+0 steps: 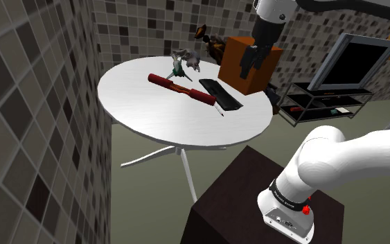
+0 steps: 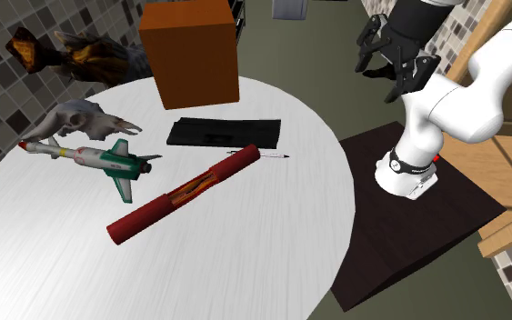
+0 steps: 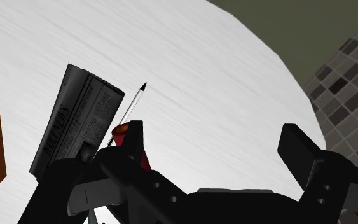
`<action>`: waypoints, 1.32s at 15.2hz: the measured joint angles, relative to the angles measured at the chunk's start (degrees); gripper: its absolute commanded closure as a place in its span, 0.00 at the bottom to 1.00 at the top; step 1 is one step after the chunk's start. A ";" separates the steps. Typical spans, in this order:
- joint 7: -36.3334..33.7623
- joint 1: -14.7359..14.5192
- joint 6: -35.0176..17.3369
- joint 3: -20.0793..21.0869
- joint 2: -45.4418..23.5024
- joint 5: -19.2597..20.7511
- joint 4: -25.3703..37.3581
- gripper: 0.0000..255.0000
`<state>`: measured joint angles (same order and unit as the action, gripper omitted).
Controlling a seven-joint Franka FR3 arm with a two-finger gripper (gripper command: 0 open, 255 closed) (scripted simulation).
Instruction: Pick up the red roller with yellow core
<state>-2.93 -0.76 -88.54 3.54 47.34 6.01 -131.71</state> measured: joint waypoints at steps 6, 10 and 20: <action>1.70 0.35 -6.26 -1.63 -5.83 1.12 -0.59 0.00; 3.51 0.80 -12.36 -3.30 -13.70 2.13 1.11 0.00; 8.41 1.71 -24.49 -6.77 -34.10 3.06 9.33 0.00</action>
<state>5.48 0.96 -113.03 -3.22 13.24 9.06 -122.38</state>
